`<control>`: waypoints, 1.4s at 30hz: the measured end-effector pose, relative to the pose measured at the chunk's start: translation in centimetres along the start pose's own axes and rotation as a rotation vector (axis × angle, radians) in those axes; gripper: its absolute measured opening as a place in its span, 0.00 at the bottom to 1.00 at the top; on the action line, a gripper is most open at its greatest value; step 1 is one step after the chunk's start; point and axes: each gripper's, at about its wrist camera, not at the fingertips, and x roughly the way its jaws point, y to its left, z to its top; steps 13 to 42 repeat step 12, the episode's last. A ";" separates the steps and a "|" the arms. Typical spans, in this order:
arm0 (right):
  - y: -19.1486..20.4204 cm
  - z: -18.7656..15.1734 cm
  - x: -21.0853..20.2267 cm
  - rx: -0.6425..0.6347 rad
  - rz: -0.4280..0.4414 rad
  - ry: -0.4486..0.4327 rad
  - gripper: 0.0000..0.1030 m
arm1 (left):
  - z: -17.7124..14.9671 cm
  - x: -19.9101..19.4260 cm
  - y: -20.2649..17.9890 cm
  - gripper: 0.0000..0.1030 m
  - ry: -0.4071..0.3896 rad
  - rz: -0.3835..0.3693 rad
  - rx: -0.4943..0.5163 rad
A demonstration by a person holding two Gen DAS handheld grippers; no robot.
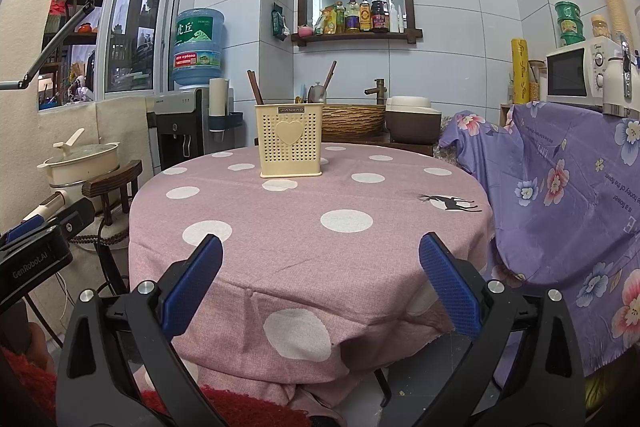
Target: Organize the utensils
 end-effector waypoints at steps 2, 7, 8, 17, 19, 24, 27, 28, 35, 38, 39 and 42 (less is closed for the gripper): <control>0.0 0.0 0.0 0.000 -0.001 0.000 0.94 | 0.0 0.0 0.0 0.95 0.001 0.003 0.000; 0.0 0.0 0.0 0.000 0.000 0.001 0.94 | 0.0 0.0 0.1 0.95 0.003 0.004 0.002; 0.0 0.0 0.0 0.000 0.000 0.001 0.94 | -0.1 0.0 0.1 0.95 0.003 0.005 0.002; 0.0 0.0 0.0 0.000 0.000 0.001 0.94 | -0.1 0.0 0.1 0.95 0.003 0.005 0.002; 0.0 0.0 0.0 0.000 0.000 0.001 0.94 | -0.1 0.0 0.1 0.95 0.003 0.005 0.002; 0.0 0.0 0.0 0.000 0.000 0.001 0.94 | -0.1 0.0 0.1 0.95 0.003 0.005 0.002; 0.0 0.0 0.0 0.000 0.000 0.001 0.94 | -0.1 0.0 0.1 0.95 0.003 0.005 0.002; 0.0 0.0 0.0 0.000 0.000 0.001 0.94 | -0.1 0.0 0.1 0.95 0.003 0.005 0.002; 0.0 0.0 0.0 0.000 0.000 0.001 0.94 | -0.1 0.0 0.1 0.95 0.003 0.005 0.002; 0.0 0.0 0.0 0.000 0.000 0.001 0.94 | -0.1 0.0 0.1 0.95 0.003 0.005 0.002; 0.0 0.0 0.0 0.000 0.000 0.001 0.94 | -0.1 0.0 0.1 0.95 0.003 0.005 0.002; 0.0 0.0 0.0 0.000 0.000 0.001 0.94 | -0.1 0.0 0.1 0.95 0.003 0.005 0.002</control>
